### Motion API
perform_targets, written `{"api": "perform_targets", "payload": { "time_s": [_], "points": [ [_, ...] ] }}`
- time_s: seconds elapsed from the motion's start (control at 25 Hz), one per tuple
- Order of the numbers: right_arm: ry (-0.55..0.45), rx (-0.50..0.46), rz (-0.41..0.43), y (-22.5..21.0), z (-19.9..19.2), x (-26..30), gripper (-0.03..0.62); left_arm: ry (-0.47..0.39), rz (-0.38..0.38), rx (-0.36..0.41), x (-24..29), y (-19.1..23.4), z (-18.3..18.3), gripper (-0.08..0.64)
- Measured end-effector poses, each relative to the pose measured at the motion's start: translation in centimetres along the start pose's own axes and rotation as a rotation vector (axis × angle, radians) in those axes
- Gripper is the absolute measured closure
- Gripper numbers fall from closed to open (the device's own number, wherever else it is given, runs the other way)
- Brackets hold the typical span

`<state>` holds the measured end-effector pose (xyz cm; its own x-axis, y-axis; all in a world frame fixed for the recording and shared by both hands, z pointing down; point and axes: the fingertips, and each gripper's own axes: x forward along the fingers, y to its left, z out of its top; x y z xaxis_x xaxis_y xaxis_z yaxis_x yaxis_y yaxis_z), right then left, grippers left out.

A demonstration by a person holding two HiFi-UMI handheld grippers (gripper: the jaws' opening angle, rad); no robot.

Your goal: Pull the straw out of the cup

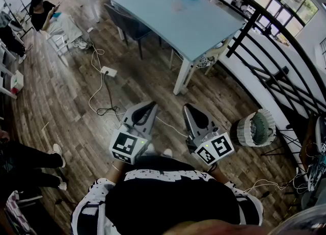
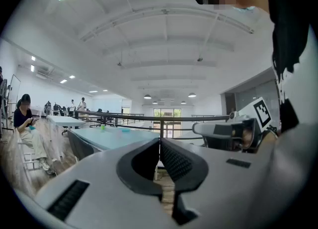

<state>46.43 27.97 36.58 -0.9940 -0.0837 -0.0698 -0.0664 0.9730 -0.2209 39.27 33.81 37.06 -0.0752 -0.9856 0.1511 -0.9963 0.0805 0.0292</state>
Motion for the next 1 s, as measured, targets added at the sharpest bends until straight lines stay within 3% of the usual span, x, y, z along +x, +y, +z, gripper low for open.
{"api": "perform_targets", "payload": {
  "time_s": [0.52,1.0],
  "points": [
    [-0.035,0.029,-0.015,0.3,0.5,-1.8,0.563,-0.001,-0.031,0.006,-0.1,-1.6,0.3,0.545],
    [-0.048,0.022,-0.068,-2.2,1.0,-5.1,0.561,0.005,-0.081,0.022,2.4,-4.9,0.4,0.545]
  ]
}}
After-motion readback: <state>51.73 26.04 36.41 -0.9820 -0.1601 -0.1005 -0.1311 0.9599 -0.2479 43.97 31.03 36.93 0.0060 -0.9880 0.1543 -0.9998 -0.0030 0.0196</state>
